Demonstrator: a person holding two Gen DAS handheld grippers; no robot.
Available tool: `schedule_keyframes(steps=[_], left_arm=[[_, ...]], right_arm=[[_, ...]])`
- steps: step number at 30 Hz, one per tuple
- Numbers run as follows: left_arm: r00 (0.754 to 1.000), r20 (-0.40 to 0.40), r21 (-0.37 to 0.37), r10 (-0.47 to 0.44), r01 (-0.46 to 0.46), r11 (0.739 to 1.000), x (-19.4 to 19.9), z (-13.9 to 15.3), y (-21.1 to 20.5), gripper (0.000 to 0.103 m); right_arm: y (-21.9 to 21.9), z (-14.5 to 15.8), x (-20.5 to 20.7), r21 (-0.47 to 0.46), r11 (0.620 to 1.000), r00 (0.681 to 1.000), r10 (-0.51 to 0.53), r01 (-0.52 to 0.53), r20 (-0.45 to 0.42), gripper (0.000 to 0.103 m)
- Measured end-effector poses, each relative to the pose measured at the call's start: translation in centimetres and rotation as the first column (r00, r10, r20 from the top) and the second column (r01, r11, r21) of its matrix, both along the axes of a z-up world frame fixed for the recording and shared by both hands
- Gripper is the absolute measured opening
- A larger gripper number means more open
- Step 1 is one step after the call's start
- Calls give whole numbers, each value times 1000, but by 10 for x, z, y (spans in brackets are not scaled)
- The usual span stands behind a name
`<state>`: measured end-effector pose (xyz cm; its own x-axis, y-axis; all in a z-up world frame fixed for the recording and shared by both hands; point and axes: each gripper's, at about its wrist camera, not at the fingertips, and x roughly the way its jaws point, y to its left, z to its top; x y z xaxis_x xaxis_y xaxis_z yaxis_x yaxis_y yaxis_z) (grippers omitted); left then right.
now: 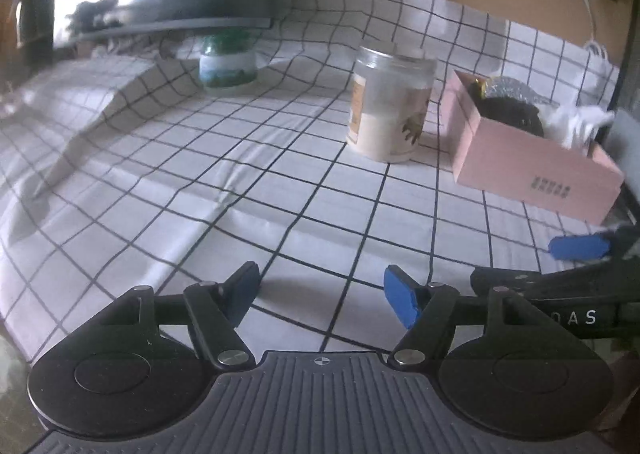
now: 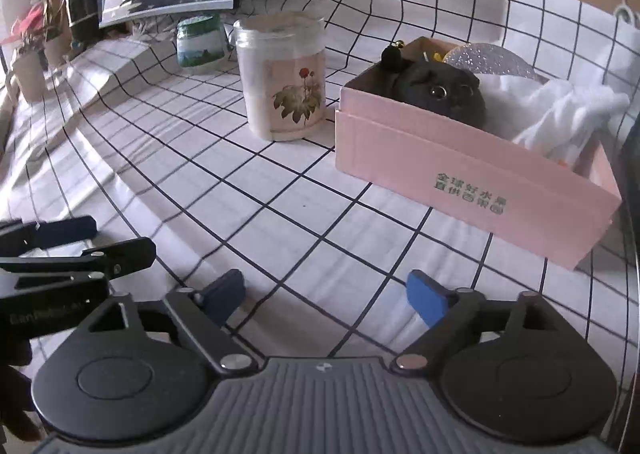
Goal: Organize soft objects
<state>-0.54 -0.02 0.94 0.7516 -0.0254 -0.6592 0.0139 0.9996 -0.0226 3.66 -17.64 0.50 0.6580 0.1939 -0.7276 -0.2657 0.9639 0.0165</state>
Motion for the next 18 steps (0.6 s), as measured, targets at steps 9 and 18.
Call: schedule_keyframes(steps=[9,18], left_arm=[[999,32,54,30,-32,998,0,-4,-9,75],[997,36,52,65,-67,996,-2,-4,-12,75]], right_arm=[[-15,-5,6,18,1000,999,-2,1,49,103],[-15,-10,0,37,999,992,-34,30,121,103]])
